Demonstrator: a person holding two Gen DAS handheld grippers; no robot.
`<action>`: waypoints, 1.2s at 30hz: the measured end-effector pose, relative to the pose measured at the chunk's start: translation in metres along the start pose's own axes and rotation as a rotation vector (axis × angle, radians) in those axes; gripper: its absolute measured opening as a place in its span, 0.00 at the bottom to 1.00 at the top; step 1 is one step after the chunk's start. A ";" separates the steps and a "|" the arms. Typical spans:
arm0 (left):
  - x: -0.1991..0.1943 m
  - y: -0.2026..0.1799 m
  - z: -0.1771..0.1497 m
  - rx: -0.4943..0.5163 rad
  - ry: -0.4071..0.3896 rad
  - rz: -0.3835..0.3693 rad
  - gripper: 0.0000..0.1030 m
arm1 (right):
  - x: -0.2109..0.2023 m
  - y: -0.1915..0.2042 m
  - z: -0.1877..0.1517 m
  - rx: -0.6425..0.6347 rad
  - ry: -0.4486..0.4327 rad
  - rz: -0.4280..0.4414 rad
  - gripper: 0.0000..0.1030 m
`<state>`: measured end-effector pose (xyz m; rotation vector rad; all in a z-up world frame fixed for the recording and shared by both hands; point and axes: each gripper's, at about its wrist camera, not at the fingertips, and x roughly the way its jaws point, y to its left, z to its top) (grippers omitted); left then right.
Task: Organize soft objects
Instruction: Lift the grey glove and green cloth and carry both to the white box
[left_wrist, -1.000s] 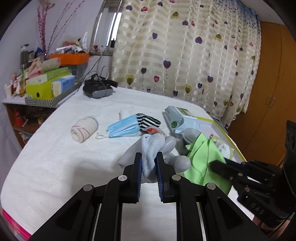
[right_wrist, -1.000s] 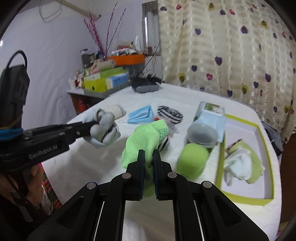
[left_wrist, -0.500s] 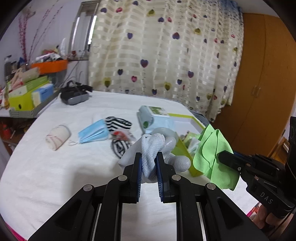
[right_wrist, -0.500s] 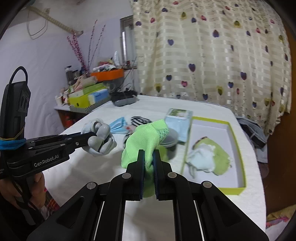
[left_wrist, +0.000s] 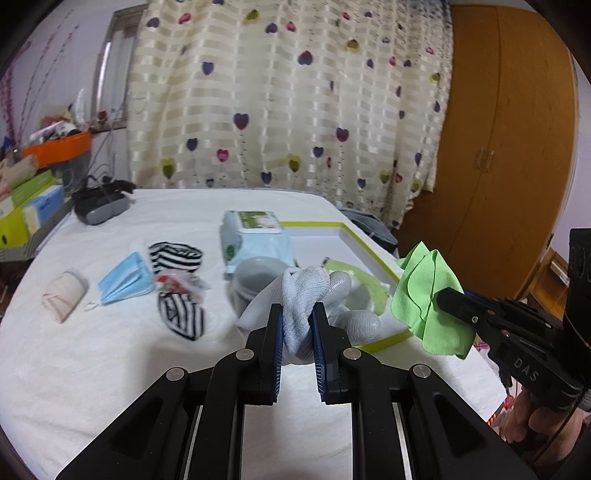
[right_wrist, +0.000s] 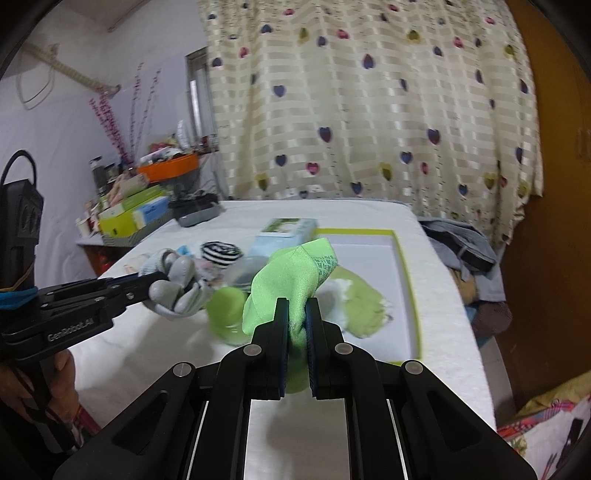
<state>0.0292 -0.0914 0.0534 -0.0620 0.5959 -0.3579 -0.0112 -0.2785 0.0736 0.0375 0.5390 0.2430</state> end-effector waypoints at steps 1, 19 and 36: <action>0.003 -0.004 0.001 0.006 0.004 -0.006 0.13 | 0.001 -0.007 0.000 0.011 0.004 -0.011 0.09; 0.074 -0.051 0.008 0.061 0.110 -0.092 0.13 | 0.045 -0.071 -0.010 0.099 0.108 -0.066 0.09; 0.129 -0.070 0.001 0.069 0.234 -0.152 0.13 | 0.083 -0.081 -0.017 0.082 0.220 -0.053 0.09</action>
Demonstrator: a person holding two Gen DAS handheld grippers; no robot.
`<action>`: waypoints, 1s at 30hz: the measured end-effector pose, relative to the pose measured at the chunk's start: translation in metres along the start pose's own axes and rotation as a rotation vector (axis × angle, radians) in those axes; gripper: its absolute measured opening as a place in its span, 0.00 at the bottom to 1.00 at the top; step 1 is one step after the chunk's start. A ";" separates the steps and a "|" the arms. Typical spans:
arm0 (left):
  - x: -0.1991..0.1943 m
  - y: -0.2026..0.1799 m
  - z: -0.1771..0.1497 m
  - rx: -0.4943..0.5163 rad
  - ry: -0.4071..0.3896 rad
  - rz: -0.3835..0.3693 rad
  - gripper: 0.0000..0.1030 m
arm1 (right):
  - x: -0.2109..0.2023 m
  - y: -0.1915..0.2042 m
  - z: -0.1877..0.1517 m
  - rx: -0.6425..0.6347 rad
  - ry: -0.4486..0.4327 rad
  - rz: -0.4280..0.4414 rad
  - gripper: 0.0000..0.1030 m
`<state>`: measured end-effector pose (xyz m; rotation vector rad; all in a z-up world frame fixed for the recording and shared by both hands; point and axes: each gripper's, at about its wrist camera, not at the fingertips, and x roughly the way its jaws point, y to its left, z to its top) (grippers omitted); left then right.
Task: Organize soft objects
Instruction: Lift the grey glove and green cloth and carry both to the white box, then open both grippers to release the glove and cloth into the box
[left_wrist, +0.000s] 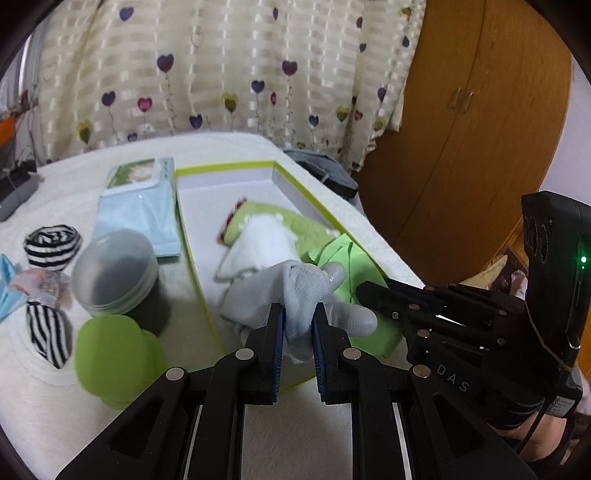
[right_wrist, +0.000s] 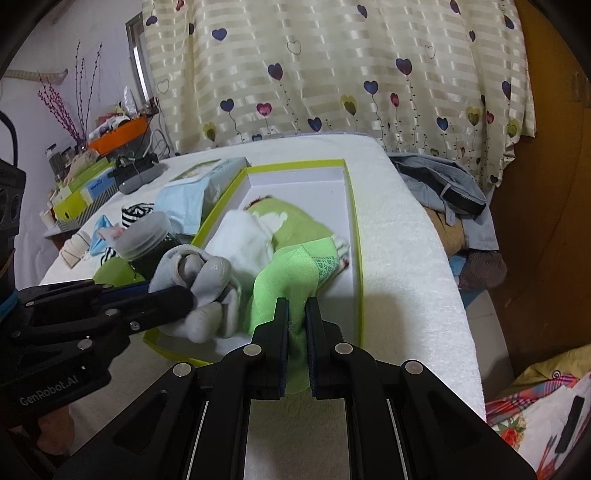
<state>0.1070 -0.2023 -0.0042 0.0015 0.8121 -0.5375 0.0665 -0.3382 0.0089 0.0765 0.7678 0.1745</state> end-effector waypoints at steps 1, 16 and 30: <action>0.003 0.000 0.001 0.001 0.005 0.003 0.13 | 0.002 0.000 0.000 0.001 0.004 -0.001 0.09; 0.032 0.006 0.028 -0.026 0.007 0.102 0.16 | 0.034 -0.009 0.033 -0.005 0.024 0.024 0.09; 0.007 -0.005 0.025 0.003 -0.050 0.081 0.34 | -0.001 -0.010 0.023 -0.004 -0.042 -0.011 0.22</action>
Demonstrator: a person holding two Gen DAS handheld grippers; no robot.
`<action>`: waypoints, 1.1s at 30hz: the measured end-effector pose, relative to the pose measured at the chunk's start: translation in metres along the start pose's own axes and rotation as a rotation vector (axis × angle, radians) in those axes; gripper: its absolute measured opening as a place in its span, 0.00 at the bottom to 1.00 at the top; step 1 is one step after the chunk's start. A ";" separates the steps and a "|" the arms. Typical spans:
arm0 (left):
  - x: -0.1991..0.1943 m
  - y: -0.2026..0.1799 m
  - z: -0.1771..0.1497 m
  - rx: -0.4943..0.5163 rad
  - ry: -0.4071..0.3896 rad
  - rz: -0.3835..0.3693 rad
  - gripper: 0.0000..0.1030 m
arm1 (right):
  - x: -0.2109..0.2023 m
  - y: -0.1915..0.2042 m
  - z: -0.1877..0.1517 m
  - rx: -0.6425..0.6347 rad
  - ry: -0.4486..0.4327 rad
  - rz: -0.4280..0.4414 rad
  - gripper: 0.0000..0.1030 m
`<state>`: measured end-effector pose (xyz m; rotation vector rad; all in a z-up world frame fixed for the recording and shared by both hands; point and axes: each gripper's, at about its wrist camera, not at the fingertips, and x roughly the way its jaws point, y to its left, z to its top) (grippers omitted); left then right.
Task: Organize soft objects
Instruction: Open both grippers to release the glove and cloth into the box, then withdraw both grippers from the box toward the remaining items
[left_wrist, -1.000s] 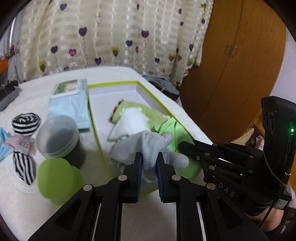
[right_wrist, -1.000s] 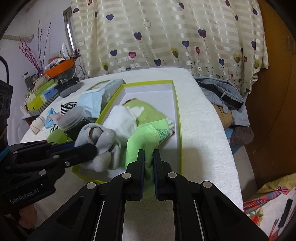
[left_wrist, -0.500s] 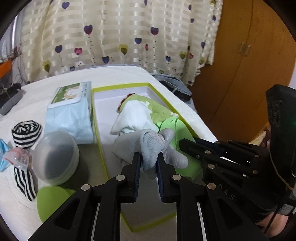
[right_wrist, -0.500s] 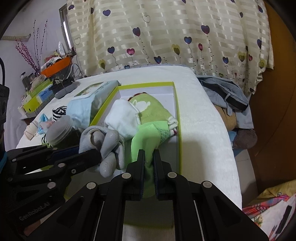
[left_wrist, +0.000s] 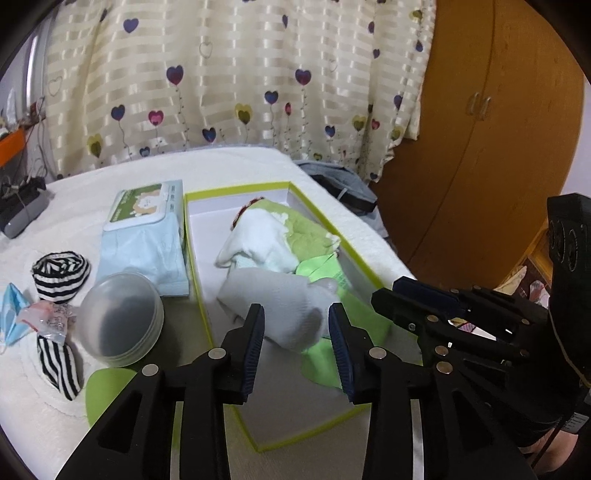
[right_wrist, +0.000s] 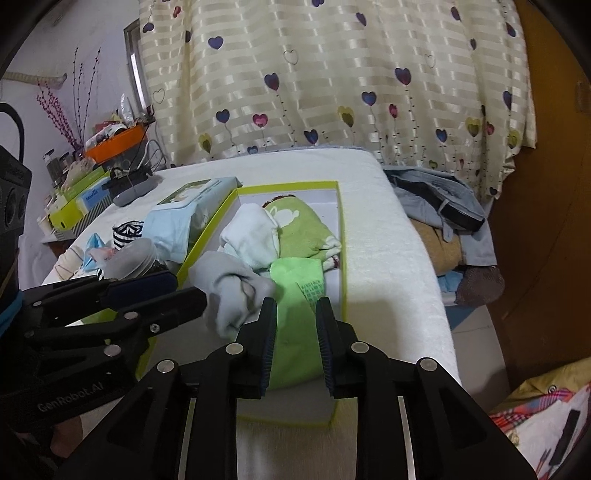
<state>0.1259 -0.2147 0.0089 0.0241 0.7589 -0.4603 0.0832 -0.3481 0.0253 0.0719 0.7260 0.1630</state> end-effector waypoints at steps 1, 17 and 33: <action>-0.003 -0.001 -0.001 0.002 -0.007 0.000 0.34 | -0.004 0.001 -0.001 0.001 -0.006 -0.003 0.22; -0.049 -0.001 -0.016 0.004 -0.066 -0.027 0.35 | -0.047 0.022 -0.014 -0.004 -0.064 -0.020 0.22; -0.083 -0.003 -0.029 0.019 -0.112 -0.054 0.35 | -0.069 0.042 -0.024 -0.020 -0.099 -0.014 0.23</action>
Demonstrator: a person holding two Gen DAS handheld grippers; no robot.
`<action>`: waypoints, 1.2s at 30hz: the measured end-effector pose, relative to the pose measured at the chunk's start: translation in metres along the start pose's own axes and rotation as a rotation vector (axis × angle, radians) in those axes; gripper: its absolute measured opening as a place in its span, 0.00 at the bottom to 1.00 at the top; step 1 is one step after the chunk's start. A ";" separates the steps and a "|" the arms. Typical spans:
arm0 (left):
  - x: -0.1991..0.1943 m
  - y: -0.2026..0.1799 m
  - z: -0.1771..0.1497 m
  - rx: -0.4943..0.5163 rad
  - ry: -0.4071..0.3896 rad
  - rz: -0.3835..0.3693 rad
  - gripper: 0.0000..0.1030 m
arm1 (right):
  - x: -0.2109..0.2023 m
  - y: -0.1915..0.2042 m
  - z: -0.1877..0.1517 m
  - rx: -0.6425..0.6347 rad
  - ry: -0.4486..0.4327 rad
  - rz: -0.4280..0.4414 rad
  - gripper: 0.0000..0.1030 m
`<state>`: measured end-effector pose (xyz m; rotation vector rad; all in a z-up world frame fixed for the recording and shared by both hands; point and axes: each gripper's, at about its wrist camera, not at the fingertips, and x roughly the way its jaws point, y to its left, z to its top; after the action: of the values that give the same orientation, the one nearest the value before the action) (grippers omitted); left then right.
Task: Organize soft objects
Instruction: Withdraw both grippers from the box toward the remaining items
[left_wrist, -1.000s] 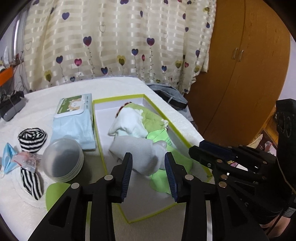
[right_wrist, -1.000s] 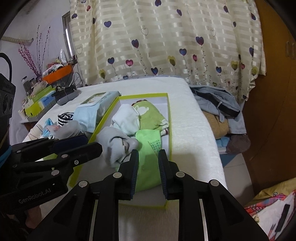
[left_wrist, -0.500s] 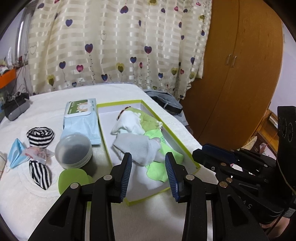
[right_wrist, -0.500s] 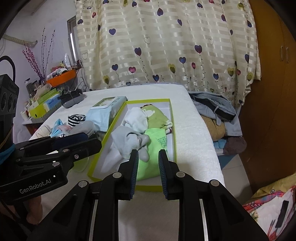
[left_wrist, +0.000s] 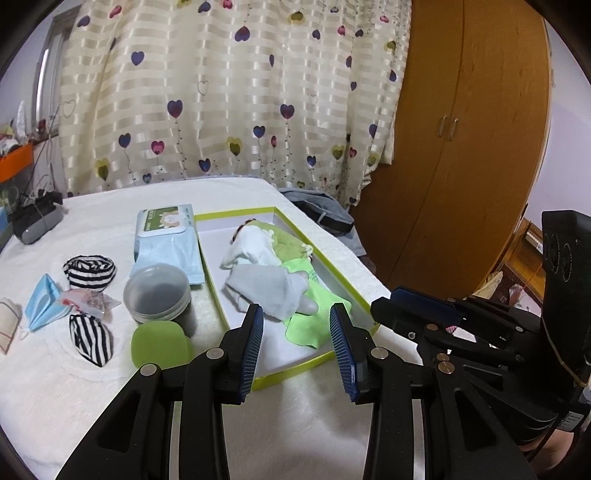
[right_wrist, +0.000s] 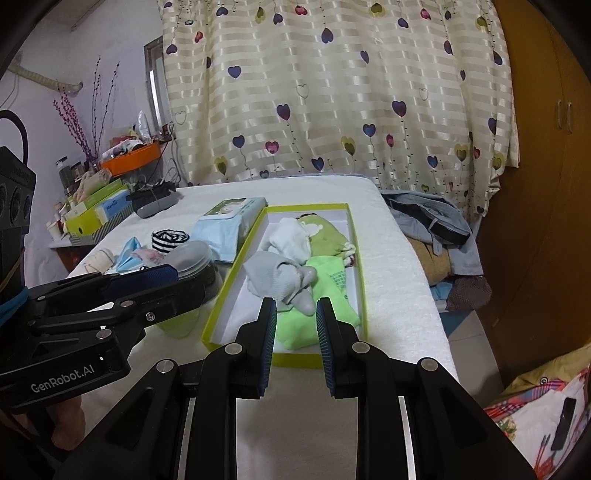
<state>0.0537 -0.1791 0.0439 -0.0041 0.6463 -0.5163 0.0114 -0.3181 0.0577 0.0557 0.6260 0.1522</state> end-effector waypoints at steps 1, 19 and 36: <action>-0.002 0.001 0.000 0.000 -0.004 0.001 0.35 | -0.001 0.002 0.000 -0.004 -0.003 0.003 0.23; -0.024 0.028 -0.013 -0.045 -0.029 0.002 0.35 | -0.008 0.022 -0.004 -0.028 -0.018 0.029 0.57; -0.052 0.083 -0.037 -0.137 -0.037 0.133 0.35 | -0.004 0.064 -0.006 -0.081 -0.001 0.110 0.57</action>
<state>0.0354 -0.0768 0.0305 -0.0992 0.6396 -0.3426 -0.0031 -0.2553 0.0614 0.0118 0.6158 0.2839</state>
